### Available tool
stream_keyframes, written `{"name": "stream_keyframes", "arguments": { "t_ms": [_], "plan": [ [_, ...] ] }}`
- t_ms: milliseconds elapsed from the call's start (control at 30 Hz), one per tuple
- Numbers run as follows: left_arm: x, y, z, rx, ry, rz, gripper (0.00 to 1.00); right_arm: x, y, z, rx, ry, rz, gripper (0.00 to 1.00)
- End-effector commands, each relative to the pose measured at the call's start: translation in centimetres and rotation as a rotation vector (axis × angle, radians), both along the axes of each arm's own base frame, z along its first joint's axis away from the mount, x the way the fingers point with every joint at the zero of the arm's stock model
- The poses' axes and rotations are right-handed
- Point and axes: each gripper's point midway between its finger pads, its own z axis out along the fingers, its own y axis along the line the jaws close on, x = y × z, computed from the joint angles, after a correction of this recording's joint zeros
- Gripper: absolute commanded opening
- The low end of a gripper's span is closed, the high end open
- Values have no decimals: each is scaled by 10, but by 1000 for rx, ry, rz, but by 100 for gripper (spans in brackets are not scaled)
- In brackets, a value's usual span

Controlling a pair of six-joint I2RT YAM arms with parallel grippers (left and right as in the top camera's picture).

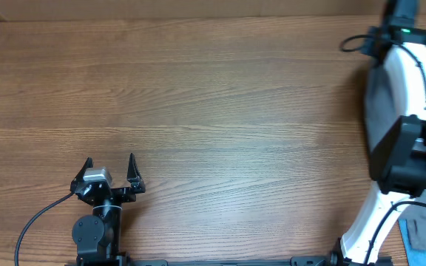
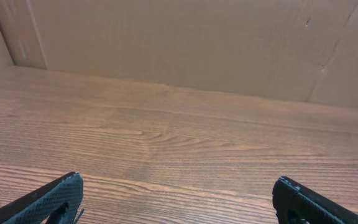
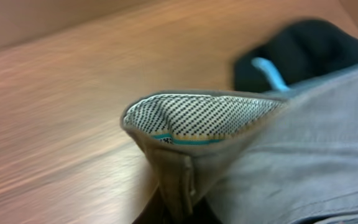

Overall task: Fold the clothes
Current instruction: 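Grasp the top grey shorts with the right gripper, then drag the grey shorts left to the table center with the right gripper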

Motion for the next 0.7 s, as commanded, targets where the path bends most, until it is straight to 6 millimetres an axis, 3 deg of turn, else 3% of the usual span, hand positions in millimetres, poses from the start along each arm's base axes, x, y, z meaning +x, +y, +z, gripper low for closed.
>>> {"name": "stream_keyframes", "arguments": {
  "t_ms": [0,167,300,467,567,633,667],
  "plan": [
    [0,-1,0,-2,-5,0,100,8,10,42,-82,-86,-17,4],
    [0,-1,0,-2,-5,0,100,-2,-4,35,-57,-54,-49,4],
    [0,-1,0,-2,-5,0,100,0,18,22,100,-42,46,4],
    [0,-1,0,-2,-5,0,100,21,83,19,345,-108,189,4],
    [0,-1,0,-2,-5,0,100,37,140,17,449,-150,271,4],
    [0,-1,0,-2,-5,0,100,45,185,14,495,-168,331,4],
    [0,-1,0,-2,-5,0,100,49,216,11,525,-176,373,4]
  ]
}}
